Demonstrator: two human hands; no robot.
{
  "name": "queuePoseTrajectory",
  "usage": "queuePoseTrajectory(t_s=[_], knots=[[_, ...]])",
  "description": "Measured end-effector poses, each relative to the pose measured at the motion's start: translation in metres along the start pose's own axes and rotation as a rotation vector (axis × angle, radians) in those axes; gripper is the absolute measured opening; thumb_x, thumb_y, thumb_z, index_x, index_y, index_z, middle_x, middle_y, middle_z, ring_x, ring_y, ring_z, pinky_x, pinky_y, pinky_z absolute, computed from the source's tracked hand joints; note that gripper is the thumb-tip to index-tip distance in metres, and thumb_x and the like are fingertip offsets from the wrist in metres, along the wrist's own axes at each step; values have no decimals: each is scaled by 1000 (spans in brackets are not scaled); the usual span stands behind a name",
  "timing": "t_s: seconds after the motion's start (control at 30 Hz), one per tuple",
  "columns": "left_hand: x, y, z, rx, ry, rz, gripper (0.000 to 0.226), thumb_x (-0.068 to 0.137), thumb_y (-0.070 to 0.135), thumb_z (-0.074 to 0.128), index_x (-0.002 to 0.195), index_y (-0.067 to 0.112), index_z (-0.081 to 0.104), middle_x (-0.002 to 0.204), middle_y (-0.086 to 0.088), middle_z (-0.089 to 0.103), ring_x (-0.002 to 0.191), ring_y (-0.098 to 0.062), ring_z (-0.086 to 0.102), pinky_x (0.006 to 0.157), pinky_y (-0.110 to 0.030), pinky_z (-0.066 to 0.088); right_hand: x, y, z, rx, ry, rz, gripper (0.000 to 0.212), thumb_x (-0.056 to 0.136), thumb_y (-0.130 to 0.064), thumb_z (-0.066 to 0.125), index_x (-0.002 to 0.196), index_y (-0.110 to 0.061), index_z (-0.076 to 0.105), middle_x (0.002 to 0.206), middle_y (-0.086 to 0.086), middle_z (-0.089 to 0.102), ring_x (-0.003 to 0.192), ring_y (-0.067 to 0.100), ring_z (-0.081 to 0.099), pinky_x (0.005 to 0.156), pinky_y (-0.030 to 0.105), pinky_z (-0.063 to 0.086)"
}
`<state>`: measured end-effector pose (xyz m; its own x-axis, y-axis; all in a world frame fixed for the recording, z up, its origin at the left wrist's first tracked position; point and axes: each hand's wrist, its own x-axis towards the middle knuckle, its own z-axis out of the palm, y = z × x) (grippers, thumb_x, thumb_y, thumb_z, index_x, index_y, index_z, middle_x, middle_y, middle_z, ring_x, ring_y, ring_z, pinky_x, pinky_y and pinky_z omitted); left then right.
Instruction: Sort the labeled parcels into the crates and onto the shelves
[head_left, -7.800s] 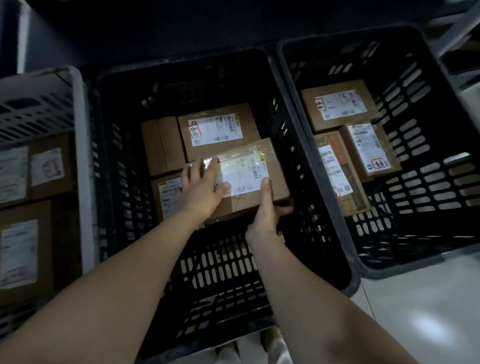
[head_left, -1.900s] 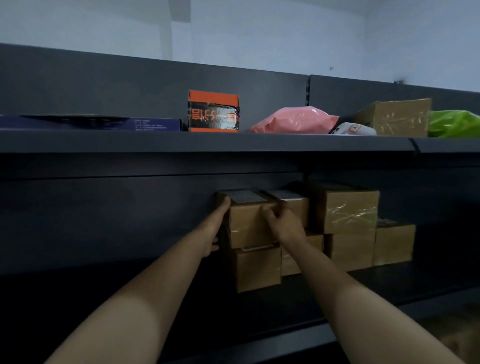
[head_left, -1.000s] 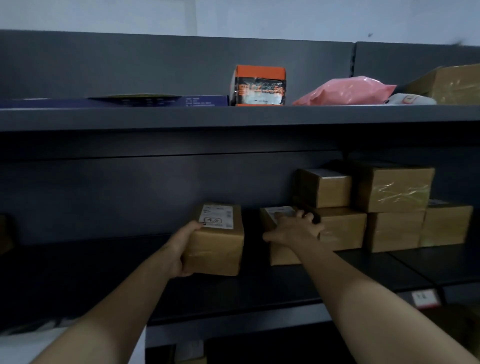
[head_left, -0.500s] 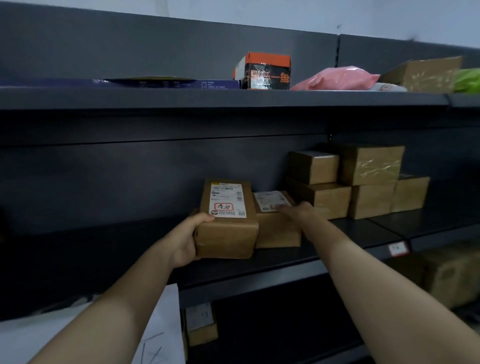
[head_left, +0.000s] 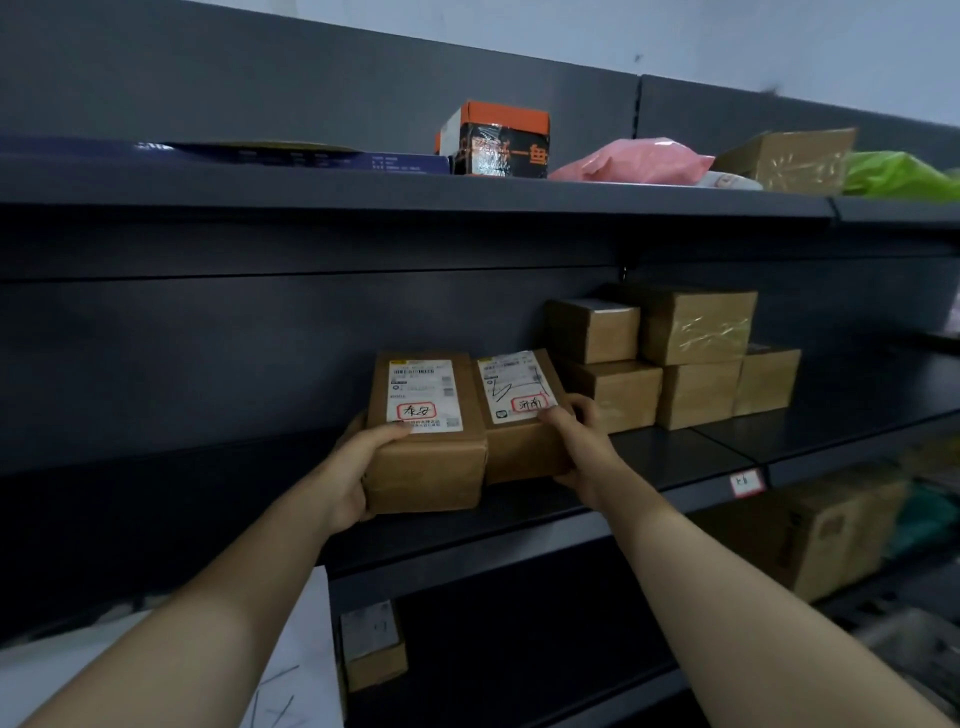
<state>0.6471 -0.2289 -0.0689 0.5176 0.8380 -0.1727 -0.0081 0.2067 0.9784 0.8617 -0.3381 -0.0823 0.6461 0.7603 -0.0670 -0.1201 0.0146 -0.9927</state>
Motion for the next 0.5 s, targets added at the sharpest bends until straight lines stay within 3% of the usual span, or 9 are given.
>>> queuePoseTrajectory(t_s=[0.17,0.27,0.37,0.5], knots=[[-9,-4,18,-18,3,97,39,84,34,64,116,48,46,107,2,60,94,-21,56,68,-34,46,-13,-4,-14,93,52,-126,54,89,-30,65,135,-31,36,109,-3,56,99,19,57,94,43,50],[-21,-8,44,-73,-31,161,46,85,34,63,126,47,46,108,5,61,94,-17,57,65,-33,47,-27,-9,-38,62,164,-217,67,85,-36,69,143,-27,38,128,1,56,113,23,56,100,47,47],[-39,-13,74,-109,-84,226,54,85,33,64,133,46,43,111,7,63,95,-14,60,64,-31,48,-52,-16,-69,30,294,-276,66,85,-38,68,143,-30,39,131,1,53,115,24,54,101,46,47],[-60,-22,117,-77,-184,307,57,84,31,67,134,46,43,115,8,64,103,-17,61,81,-41,54,-86,-19,-121,-46,385,-339,66,85,-39,67,144,-32,37,128,-3,51,115,20,52,100,45,47]])
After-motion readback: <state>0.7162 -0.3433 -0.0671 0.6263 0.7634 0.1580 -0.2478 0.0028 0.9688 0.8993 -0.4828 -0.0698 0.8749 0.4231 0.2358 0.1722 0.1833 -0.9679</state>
